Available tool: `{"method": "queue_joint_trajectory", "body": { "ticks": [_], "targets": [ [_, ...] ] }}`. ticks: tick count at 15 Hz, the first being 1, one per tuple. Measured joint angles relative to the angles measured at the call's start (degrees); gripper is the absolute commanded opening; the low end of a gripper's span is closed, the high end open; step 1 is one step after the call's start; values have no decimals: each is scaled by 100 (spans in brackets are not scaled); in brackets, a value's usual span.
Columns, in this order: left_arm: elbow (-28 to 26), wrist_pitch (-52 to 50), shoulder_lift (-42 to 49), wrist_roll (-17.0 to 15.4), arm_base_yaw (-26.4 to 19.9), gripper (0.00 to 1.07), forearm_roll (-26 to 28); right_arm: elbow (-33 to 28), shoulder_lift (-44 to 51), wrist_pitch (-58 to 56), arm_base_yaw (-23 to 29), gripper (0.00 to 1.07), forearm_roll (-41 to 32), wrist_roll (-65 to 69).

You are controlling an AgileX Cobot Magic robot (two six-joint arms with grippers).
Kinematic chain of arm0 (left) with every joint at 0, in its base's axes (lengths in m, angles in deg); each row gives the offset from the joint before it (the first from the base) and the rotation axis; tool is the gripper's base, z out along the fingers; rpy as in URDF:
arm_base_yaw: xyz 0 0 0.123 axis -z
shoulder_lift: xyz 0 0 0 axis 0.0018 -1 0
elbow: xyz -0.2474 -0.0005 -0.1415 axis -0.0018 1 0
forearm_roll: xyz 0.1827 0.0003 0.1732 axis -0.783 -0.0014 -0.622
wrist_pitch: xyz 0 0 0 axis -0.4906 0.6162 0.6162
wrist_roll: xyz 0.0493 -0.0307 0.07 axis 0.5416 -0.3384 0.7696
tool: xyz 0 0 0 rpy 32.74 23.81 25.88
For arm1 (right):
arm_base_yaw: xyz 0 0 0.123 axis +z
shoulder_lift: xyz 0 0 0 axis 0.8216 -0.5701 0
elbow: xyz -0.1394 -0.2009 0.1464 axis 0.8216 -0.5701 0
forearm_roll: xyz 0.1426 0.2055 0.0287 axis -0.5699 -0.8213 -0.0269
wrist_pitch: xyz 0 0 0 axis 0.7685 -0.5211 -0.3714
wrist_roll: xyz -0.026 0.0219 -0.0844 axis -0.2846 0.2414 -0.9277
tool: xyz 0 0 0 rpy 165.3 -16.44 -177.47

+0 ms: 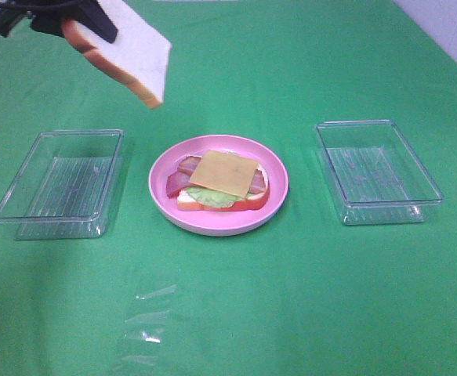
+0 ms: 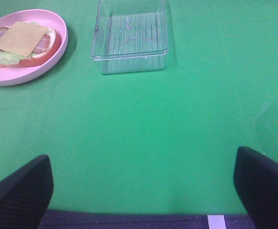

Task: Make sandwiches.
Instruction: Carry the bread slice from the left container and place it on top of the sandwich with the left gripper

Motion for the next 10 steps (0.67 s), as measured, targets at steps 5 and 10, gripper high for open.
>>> {"method": "queue_joint_trajectory", "body": {
  "ticks": [5, 10],
  "targets": [
    [6, -825, -573, 23, 922, 0, 126, 0, 0, 0, 0, 98, 0, 0],
    [103, -1599, -917, -917, 1278, 0, 149, 0, 0, 0, 0, 98, 0, 0]
  ]
}}
